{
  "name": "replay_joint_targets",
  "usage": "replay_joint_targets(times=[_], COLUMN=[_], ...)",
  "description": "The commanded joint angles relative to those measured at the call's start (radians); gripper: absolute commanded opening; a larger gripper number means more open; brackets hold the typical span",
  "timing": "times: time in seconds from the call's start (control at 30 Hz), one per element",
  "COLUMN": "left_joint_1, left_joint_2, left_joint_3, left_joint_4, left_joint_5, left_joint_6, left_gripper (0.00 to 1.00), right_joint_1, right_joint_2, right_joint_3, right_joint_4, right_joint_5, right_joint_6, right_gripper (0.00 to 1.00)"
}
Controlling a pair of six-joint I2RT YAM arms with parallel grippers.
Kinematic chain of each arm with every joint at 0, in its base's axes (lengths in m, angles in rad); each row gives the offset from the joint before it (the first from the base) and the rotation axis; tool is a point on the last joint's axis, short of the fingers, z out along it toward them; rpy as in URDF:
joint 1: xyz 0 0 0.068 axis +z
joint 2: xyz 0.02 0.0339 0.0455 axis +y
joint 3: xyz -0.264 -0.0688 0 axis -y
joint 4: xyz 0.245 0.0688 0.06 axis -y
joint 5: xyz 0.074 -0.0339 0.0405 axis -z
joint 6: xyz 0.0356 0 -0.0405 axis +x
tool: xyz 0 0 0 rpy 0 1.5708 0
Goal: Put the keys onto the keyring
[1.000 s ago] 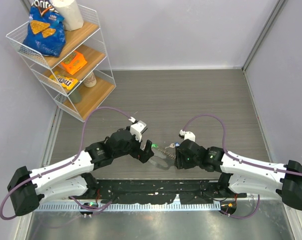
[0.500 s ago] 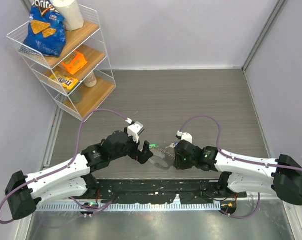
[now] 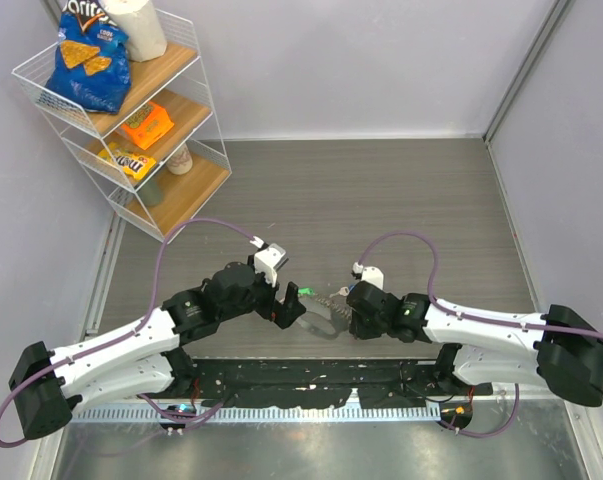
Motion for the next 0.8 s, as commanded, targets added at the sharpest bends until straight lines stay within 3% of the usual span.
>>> replay_joint_targets(times=[0.0,0.23,0.5,0.77], left_joint_1=[-0.003,-0.003,-0.003,-0.003], left_joint_2=[-0.007,-0.015,-0.046,-0.092], left_joint_3=[0.004,0.000,-0.010,-0.024], left_joint_4=[0.046,0.046,0.051,0.060], left_joint_5=[0.005,0.010,0.014,0.030], left_joint_6=[-0.012,-0.018,-0.024,-0.029], left_gripper=[1.00,1.00,1.00,1.00], right_joint_1=[0.005,0.005,0.007,0.005], right_joint_2=[-0.008,-0.121,-0.296,-0.333], right_joint_3=[-0.006,0.054,0.216,0.267], right_joint_4=[0.018,-0.044,-0.143,-0.134], right_joint_5=[0.073,0.132,0.169,-0.038], right_joint_6=[0.033,-0.055,-0.320,-0.510], right_gripper=[0.05,0.05,0.05,0.05])
